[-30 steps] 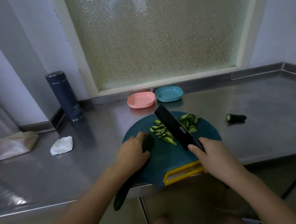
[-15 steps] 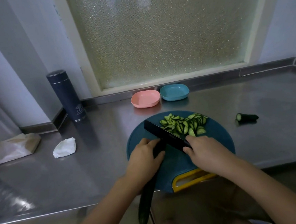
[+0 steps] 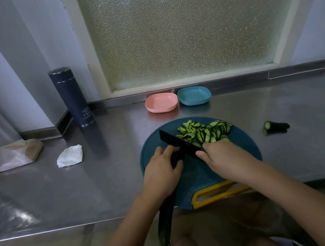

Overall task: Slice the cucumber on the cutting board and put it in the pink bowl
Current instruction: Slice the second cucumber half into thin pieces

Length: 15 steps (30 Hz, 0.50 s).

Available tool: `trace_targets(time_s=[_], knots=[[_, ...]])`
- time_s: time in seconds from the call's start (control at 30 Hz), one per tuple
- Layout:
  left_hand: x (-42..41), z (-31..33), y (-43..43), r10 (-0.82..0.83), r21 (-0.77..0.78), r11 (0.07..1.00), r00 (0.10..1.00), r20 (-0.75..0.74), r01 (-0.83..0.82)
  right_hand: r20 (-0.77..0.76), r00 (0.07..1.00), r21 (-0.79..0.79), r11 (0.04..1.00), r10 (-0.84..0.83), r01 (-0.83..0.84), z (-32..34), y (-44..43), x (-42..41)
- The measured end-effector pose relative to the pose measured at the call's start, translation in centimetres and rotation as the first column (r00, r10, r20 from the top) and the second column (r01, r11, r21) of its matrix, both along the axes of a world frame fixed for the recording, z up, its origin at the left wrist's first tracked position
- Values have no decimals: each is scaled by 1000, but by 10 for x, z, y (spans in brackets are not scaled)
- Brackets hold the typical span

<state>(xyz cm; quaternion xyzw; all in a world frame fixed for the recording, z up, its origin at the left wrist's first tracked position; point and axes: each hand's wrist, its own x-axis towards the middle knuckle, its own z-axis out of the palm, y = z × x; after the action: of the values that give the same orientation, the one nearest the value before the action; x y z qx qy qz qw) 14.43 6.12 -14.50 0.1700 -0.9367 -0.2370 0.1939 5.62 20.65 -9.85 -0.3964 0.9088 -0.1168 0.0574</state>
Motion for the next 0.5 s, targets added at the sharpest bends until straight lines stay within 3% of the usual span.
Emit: trace_targets(time_s=[0.5], knots=[[3,0,3,12,8,1000,1000,-24,-12,-84,996,-3,1000,-13,13,8,-2,11]])
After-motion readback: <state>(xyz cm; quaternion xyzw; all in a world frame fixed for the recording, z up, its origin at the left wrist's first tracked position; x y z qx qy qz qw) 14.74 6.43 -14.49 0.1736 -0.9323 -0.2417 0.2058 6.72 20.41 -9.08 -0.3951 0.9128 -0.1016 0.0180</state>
